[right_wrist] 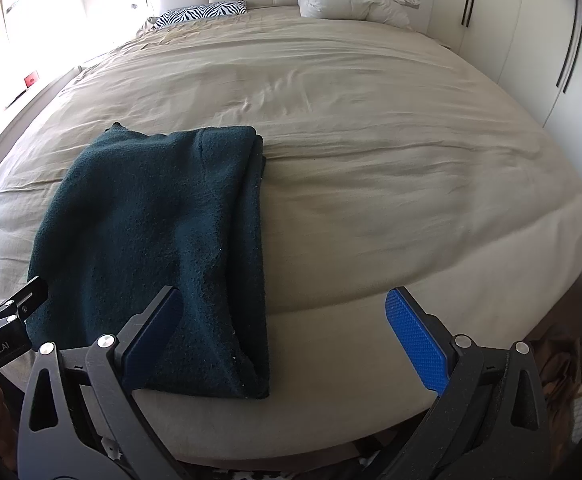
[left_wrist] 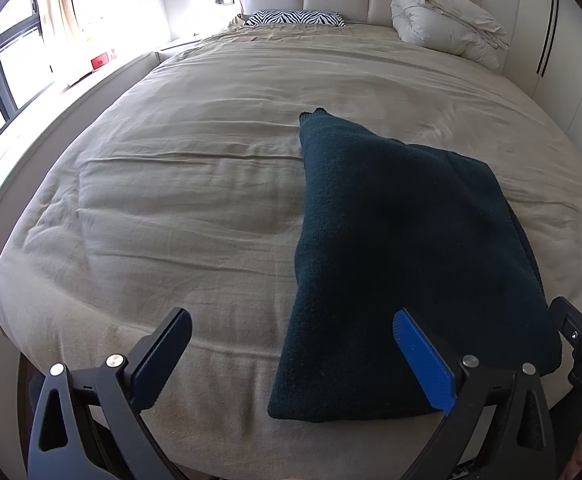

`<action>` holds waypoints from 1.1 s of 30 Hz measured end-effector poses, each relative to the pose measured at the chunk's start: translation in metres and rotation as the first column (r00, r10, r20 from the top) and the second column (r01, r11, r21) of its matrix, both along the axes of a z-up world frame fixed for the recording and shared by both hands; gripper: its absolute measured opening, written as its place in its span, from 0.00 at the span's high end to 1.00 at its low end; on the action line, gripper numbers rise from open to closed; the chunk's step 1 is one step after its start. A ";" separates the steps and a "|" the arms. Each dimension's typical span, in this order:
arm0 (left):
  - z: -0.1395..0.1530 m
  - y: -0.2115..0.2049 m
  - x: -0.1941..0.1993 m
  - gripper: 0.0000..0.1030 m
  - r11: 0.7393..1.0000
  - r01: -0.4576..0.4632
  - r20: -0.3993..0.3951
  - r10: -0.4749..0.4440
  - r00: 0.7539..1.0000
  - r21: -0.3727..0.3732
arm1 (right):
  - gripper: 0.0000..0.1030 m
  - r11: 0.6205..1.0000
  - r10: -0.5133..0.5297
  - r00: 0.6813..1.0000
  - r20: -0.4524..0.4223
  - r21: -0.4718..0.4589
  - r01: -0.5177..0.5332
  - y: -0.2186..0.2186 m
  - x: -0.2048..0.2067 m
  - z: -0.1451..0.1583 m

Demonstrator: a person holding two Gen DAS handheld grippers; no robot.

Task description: Fold small clothes

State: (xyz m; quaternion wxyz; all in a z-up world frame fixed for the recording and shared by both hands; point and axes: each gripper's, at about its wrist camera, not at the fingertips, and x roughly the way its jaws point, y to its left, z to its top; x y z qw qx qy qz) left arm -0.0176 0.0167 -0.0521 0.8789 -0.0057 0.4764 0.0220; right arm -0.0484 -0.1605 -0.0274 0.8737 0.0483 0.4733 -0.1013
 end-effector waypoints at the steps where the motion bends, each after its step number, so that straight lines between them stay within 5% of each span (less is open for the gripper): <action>1: 0.000 0.000 0.000 0.00 1.000 0.000 0.000 0.000 1.000 0.000 | 0.00 1.000 0.000 1.000 -0.001 -0.001 0.000 0.000 0.000 0.000; 33: 0.001 0.001 0.000 0.00 1.000 -0.004 0.001 0.004 1.000 -0.004 | 0.00 1.000 -0.001 1.000 -0.006 0.007 0.001 0.001 0.002 -0.003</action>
